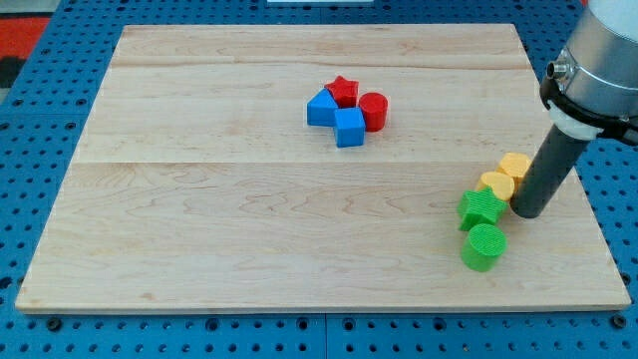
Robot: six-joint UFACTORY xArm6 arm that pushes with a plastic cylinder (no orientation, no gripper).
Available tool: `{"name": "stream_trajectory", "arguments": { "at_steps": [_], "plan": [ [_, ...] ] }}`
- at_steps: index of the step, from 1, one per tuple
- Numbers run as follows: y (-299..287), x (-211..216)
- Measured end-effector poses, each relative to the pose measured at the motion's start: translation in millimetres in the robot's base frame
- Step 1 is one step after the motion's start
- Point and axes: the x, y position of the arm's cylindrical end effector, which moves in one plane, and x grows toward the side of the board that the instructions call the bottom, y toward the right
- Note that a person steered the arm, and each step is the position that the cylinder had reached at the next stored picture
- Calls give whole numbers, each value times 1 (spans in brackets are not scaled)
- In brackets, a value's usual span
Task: Move yellow heart along with yellow hexagon towards center right
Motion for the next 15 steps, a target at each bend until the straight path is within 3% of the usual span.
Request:
{"name": "stream_trajectory", "arguments": {
  "at_steps": [2,3,4,8,9,10,15],
  "plan": [
    [-27,8],
    [-70,9],
    [-84,-23],
    [-38,-32],
    [-35,-18],
    [-39,26],
    [35,-27]
  ]
}}
